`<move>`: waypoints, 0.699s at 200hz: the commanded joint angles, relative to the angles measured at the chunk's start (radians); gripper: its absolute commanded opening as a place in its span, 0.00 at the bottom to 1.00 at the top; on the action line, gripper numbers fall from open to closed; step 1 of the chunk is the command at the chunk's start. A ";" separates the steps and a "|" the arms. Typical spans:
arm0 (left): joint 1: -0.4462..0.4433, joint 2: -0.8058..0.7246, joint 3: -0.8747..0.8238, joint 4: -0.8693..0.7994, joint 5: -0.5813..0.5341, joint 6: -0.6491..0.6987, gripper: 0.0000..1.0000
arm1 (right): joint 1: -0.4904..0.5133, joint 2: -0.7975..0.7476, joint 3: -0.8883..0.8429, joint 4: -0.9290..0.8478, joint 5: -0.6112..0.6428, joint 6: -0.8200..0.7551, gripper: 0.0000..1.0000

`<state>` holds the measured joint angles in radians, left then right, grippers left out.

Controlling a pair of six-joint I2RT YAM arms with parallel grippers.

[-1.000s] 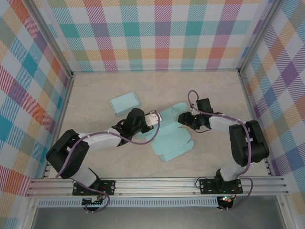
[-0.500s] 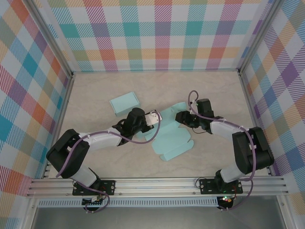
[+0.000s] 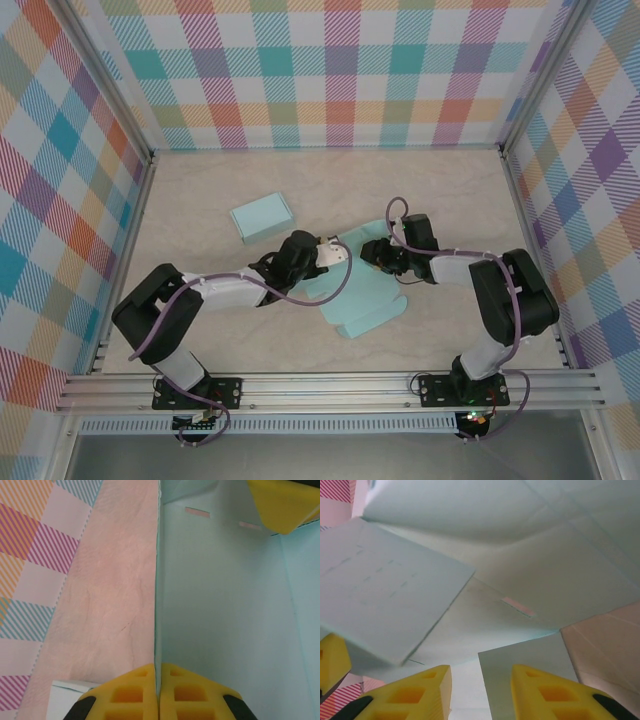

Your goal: Fold the paper box

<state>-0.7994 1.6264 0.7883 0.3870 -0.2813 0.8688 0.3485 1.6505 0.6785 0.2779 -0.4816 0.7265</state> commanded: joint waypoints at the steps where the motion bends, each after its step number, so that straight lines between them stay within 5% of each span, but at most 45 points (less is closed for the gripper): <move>1: -0.031 0.008 0.008 0.083 -0.081 0.081 0.00 | 0.003 -0.021 -0.013 0.022 -0.035 0.022 0.38; 90: -0.108 0.022 -0.070 0.259 -0.214 0.361 0.00 | -0.231 -0.275 -0.014 -0.275 0.000 -0.082 0.43; 140: -0.150 0.065 -0.088 0.335 -0.254 0.472 0.00 | -0.376 -0.191 0.130 -0.394 0.024 -0.151 0.42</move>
<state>-0.9279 1.6691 0.7216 0.6640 -0.5011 1.2560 0.0013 1.4021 0.7113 -0.0284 -0.4767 0.6407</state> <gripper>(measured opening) 0.062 0.423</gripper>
